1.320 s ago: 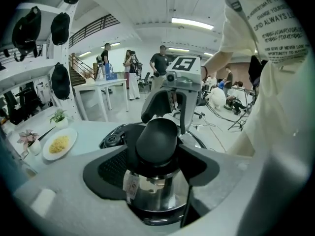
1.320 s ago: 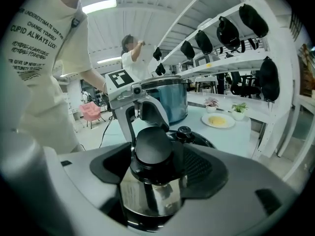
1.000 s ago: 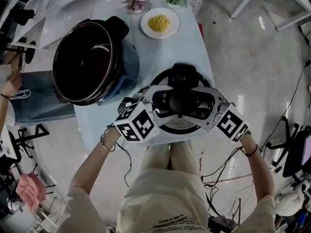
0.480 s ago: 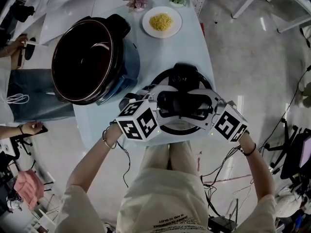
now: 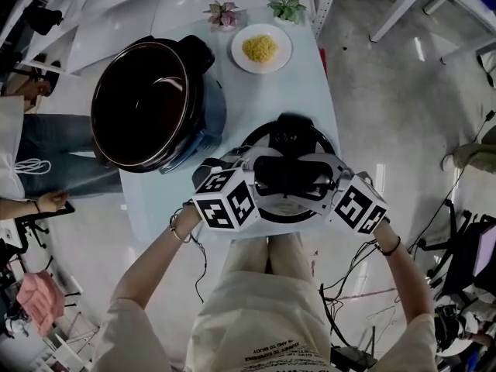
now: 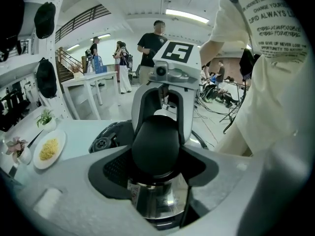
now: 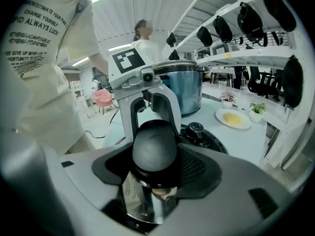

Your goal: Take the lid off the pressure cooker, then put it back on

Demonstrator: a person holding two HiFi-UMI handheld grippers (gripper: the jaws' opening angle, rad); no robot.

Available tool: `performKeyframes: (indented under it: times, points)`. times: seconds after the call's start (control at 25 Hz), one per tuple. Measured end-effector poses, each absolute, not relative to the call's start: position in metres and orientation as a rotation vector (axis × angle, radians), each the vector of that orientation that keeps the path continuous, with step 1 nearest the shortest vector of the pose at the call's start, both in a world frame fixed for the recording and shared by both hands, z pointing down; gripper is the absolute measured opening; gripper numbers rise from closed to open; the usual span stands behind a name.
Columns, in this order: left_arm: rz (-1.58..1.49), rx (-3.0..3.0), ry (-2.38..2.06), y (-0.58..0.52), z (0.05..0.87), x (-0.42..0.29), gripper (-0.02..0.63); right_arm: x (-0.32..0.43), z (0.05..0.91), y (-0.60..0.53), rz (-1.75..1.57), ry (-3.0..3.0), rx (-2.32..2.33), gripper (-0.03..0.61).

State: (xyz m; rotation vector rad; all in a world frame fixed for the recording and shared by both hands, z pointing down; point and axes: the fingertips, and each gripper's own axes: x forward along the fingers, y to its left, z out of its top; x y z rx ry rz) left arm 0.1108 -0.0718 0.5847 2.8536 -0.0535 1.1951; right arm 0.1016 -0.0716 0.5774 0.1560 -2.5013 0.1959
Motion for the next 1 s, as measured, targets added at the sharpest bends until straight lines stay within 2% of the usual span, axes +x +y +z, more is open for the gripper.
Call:
performKeyframes:
  times: [0.56,1.0]
  points:
    - [1.203,2.819,-0.066,-0.062,0.556,0.109,0.293,0.1,0.548,-0.061,0.196,-2.48,0.135,0.276]
    - [1.201,2.853,-0.123,-0.044,0.487,0.107,0.293,0.098,0.478,-0.044,0.131,-2.508,0.121,0.276]
